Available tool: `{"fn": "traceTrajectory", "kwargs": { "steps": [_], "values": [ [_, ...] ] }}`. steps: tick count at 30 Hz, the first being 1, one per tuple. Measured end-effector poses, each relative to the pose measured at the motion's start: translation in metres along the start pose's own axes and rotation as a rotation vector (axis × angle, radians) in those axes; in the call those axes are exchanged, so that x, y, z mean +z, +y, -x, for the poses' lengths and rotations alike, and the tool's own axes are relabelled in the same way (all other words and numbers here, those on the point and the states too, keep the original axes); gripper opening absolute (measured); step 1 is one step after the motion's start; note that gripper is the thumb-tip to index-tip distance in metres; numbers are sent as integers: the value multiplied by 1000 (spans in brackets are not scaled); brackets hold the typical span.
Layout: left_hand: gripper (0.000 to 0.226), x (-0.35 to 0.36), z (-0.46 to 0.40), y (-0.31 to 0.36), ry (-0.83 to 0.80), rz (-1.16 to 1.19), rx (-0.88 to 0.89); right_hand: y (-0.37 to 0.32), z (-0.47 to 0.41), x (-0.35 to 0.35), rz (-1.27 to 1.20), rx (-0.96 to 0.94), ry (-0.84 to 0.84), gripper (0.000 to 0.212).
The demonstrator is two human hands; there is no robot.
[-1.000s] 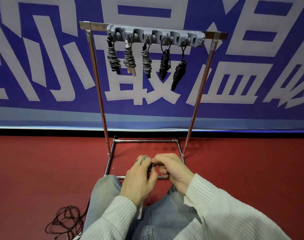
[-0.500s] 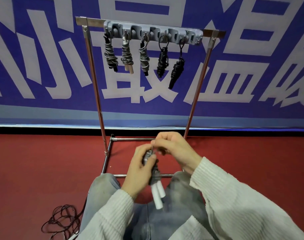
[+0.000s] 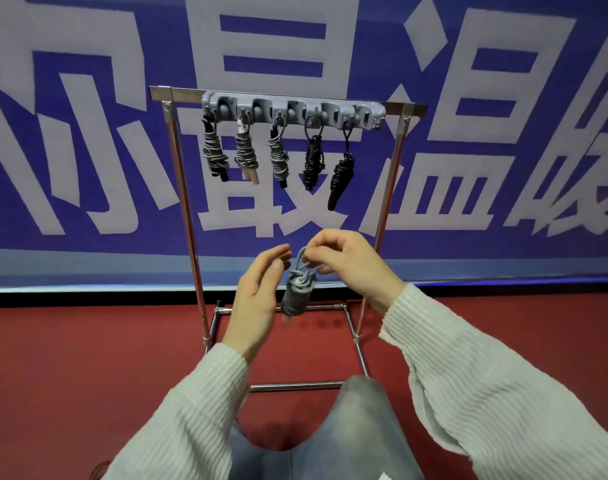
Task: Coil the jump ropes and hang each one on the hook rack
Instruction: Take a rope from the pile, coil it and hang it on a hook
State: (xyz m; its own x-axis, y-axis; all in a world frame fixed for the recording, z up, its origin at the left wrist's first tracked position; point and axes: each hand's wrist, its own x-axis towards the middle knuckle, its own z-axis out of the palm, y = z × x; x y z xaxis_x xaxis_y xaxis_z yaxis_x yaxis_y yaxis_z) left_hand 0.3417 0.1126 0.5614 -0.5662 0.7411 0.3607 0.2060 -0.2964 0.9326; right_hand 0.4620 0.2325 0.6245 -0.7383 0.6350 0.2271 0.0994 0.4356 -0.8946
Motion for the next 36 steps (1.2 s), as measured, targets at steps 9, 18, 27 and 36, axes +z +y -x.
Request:
{"fn": "traceTrajectory", "kwargs": {
  "steps": [9,18,27,36],
  "values": [
    [12,14,-62,23,-114,-89,-3,-3,-39,-14,-56,-29,165,9],
    [13,55,-143,52,-77,-7,-48,-23,-93,-62,-46,-75,293,7],
    [13,84,-197,48,-57,-34,-42,-16,-129,-95,-24,-64,346,10],
    [14,126,-253,44,-27,-204,32,5,-167,-126,-279,138,366,21]
  ]
}}
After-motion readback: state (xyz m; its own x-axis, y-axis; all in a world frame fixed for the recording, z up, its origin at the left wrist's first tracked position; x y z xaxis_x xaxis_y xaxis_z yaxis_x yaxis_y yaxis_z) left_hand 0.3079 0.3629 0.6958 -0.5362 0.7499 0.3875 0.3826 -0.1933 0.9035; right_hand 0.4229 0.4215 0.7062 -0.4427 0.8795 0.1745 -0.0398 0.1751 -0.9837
